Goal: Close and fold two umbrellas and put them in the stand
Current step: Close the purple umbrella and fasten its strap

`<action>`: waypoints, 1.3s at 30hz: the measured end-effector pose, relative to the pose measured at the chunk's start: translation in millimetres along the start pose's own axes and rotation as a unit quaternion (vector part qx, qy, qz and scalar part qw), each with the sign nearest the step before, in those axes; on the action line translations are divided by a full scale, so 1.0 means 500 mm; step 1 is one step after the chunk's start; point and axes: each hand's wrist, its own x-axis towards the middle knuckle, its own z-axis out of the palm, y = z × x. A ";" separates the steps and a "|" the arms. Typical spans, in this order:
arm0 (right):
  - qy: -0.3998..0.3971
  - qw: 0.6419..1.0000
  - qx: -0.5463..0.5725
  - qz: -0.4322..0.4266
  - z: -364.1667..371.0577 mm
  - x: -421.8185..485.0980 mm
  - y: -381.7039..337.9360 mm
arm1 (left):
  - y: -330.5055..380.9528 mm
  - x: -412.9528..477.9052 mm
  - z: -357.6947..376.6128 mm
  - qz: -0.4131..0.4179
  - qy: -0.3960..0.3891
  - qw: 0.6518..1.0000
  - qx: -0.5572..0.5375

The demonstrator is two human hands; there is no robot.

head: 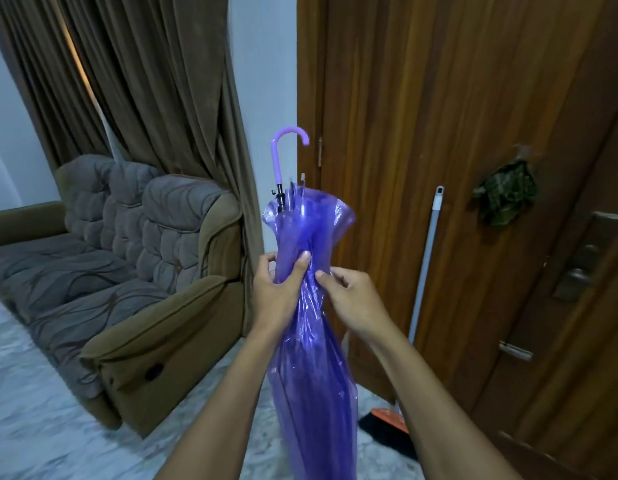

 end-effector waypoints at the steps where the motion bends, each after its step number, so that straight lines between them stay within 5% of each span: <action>1: -0.006 1.000 -0.009 -0.002 -0.015 0.001 -0.004 | 0.005 -0.003 0.012 -0.002 -0.019 1.000 0.008; 9: -0.070 0.996 -0.054 0.024 -0.102 -0.009 -0.015 | 0.045 -0.011 0.029 -0.036 -0.267 0.958 0.095; 11: -0.090 0.995 -0.013 0.040 -0.109 -0.010 -0.027 | 0.046 -0.006 0.031 -0.032 -0.238 0.966 0.091; 14: -0.099 0.995 0.015 0.020 -0.111 -0.005 -0.052 | 0.055 0.003 0.037 -0.086 -0.172 0.980 -0.058; 18: -0.030 0.999 0.007 -0.034 -0.119 0.010 -0.066 | 0.070 0.007 0.038 -0.152 -0.147 0.963 -0.168; 24: 0.007 1.000 0.003 0.000 -0.140 0.020 -0.062 | 0.071 0.013 0.024 -0.138 -0.110 0.969 -0.173; 33: -0.049 0.996 0.068 0.034 -0.122 0.020 -0.061 | 0.047 0.007 0.045 -0.062 -0.036 0.993 -0.096; 37: 0.030 0.980 0.179 0.083 -0.118 0.030 -0.056 | 0.043 0.007 0.041 -0.100 -0.025 0.983 -0.149; 39: 0.029 0.988 0.122 0.090 -0.126 0.032 -0.050 | 0.048 0.007 0.032 -0.122 -0.030 0.980 -0.157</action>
